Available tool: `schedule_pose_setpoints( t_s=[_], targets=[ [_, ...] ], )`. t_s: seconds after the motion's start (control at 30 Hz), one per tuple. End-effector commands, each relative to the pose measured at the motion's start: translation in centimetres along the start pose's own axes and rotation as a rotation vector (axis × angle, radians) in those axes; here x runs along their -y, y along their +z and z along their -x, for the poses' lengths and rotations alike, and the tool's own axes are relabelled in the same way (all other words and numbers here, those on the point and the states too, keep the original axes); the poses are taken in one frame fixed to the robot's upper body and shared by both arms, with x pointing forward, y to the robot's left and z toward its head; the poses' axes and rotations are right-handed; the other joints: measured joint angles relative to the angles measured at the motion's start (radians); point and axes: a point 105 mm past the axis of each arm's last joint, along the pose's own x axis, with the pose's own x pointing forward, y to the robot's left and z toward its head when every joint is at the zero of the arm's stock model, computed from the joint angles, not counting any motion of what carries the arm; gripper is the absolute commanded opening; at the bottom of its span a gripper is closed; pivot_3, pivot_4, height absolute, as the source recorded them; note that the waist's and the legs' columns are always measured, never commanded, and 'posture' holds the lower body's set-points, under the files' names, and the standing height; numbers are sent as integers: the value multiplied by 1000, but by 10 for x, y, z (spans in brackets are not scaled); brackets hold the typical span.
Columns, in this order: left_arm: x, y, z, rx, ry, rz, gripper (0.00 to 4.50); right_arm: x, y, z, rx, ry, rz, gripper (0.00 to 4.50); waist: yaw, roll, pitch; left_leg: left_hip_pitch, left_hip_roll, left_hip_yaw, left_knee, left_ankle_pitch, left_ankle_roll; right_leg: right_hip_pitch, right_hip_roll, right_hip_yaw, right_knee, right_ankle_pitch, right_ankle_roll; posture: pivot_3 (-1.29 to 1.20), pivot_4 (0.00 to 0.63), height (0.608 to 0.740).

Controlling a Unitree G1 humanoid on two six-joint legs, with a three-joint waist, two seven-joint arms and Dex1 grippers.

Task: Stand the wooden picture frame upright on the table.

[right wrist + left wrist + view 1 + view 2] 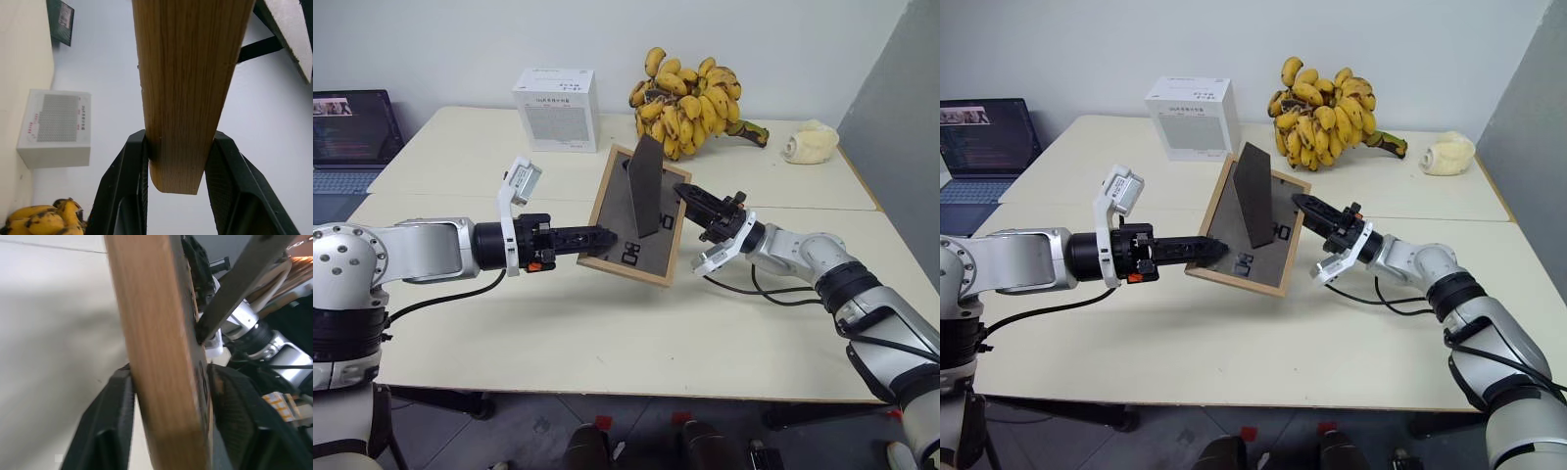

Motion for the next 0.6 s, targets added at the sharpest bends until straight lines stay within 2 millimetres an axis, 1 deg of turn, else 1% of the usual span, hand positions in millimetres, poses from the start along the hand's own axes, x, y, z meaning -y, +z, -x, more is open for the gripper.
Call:
schedule_pose_setpoints(
  t_s=[0.03,0.1,0.17,0.2,0.23,0.27,0.3,0.37,0.4,0.43,0.47,0.53,0.6],
  targets=[
    [12,18,11,96,-1,-128,2672,19,-10,-9,-5,-56,20,1332,0,0,0,0,0,0,0,0,0,0,0,0,0,0,0,0,150,740],
    [15,27,19,166,36,-240,2672,19,-11,-10,-5,-51,11,1332,0,0,0,0,0,0,0,0,0,0,0,0,0,0,0,0,150,740],
    [20,34,33,231,71,-369,2672,18,-13,-12,-14,-43,-14,1332,-1,0,0,0,0,0,0,0,0,0,0,0,0,0,0,0,150,740],
    [24,36,42,261,85,-418,2672,17,-15,-13,-26,-30,-35,1332,-1,0,0,0,0,0,0,0,0,0,0,0,0,0,0,0,150,740],
    [29,32,55,268,104,-467,2672,15,-19,-14,-63,-16,-102,1332,-7,0,0,0,0,0,0,0,0,0,0,0,0,0,0,0,150,740],
    [33,21,66,258,122,-498,2672,9,-22,-17,-107,13,-211,1332,-9,0,0,0,1,1,0,0,0,-1,0,0,0,0,0,0,150,740],
    [34,8,74,229,150,-521,2672,4,-23,-20,-139,39,-324,1332,-24,0,0,0,1,0,0,0,0,0,0,-1,0,0,-1,0,150,740],
    [34,-19,82,155,202,-548,2672,-7,-19,-29,-180,82,-552,1332,-46,-1,0,0,1,1,-1,0,0,0,-2,-1,0,0,-1,0,150,740],
    [34,-28,84,130,218,-561,2672,-10,-17,-31,-186,99,-642,1332,-53,-1,0,1,2,2,-1,-1,1,3,-2,-3,-3,0,-1,0,150,740],
    [35,-35,86,117,232,-567,2672,-13,-15,-37,-202,112,-780,1332,-55,-1,0,2,2,0,-1,-1,1,5,-4,-7,-3,0,-1,0,150,740],
    [35,-40,88,115,246,-570,2672,-15,-13,-42,-206,126,-927,1332,-55,-1,0,2,2,-3,-2,-1,1,6,-6,-12,-4,0,-1,0,150,740],
    [36,-44,90,123,266,-569,2672,-16,-3,-50,-150,165,-1193,1332,-47,0,1,4,2,-9,-1,-1,1,12,-6,-18,-5,0,-1,0,150,740],
    [37,-46,92,136,282,-571,2672,-14,16,-55,-42,245,-1409,1332,-37,3,3,7,1,-12,-2,-1,1,16,-6,-21,-5,-1,-2,0,150,740]
  ],
)
